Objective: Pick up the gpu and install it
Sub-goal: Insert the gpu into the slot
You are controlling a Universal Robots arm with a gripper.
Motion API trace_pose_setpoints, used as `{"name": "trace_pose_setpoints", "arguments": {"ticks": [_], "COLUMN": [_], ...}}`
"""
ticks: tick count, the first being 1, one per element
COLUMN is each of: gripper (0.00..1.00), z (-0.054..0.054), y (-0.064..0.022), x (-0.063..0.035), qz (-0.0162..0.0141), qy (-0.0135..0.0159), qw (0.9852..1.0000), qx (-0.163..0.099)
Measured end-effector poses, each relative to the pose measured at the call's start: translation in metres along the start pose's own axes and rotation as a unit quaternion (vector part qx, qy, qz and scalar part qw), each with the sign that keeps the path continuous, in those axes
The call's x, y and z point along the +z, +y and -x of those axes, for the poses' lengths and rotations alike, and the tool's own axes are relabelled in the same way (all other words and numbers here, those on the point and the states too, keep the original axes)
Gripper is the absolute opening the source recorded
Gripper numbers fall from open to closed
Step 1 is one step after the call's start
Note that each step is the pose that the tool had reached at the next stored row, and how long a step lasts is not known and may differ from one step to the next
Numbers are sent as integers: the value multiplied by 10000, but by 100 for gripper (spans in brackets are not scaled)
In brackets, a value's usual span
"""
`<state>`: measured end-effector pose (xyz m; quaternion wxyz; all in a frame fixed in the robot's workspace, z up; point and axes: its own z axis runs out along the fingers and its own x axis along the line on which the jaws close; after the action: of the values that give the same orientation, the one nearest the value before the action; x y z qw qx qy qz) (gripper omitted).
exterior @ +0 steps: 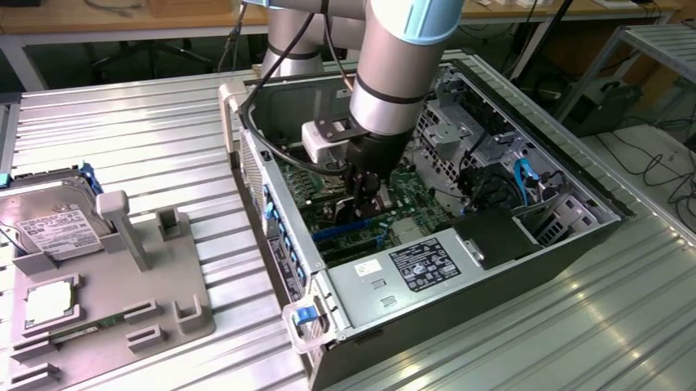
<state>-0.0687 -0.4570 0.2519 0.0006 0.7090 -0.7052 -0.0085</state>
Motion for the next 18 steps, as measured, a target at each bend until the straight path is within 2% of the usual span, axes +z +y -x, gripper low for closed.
{"name": "trace_pose_setpoints", "arguments": {"ticks": [18], "gripper": [27], "z": [13], "y": [12], "x": [50], "qz": [3], "qy": [0], "qw": [10000], "qx": [0]}}
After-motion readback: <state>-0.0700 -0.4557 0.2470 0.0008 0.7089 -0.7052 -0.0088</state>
